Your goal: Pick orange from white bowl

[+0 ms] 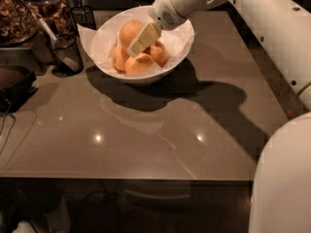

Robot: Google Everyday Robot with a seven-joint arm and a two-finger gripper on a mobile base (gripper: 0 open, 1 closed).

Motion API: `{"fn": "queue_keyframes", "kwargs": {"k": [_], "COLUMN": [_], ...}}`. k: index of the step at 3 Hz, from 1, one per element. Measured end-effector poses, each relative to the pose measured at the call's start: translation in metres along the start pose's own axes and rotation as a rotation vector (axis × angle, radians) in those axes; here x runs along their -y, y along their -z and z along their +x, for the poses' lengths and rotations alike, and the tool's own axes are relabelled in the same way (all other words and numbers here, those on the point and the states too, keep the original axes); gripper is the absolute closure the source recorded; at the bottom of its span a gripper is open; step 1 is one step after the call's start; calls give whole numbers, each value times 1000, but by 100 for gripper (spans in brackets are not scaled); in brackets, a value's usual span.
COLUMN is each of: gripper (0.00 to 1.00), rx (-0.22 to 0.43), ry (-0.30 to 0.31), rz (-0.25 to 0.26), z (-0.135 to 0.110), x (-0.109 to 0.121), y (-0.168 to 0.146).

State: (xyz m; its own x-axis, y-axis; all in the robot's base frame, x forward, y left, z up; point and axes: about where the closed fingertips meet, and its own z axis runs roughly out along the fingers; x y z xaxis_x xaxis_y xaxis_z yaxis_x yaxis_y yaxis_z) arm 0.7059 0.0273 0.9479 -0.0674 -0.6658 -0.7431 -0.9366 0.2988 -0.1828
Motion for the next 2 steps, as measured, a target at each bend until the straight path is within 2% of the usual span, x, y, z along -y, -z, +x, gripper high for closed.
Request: {"fn": "queue_keyframes", "kwargs": {"k": [2], "gripper": [7], "rx": [-25], "ry": [-4], "rz": [-45], "z": [4], "x": [3], "y": [-19]}}
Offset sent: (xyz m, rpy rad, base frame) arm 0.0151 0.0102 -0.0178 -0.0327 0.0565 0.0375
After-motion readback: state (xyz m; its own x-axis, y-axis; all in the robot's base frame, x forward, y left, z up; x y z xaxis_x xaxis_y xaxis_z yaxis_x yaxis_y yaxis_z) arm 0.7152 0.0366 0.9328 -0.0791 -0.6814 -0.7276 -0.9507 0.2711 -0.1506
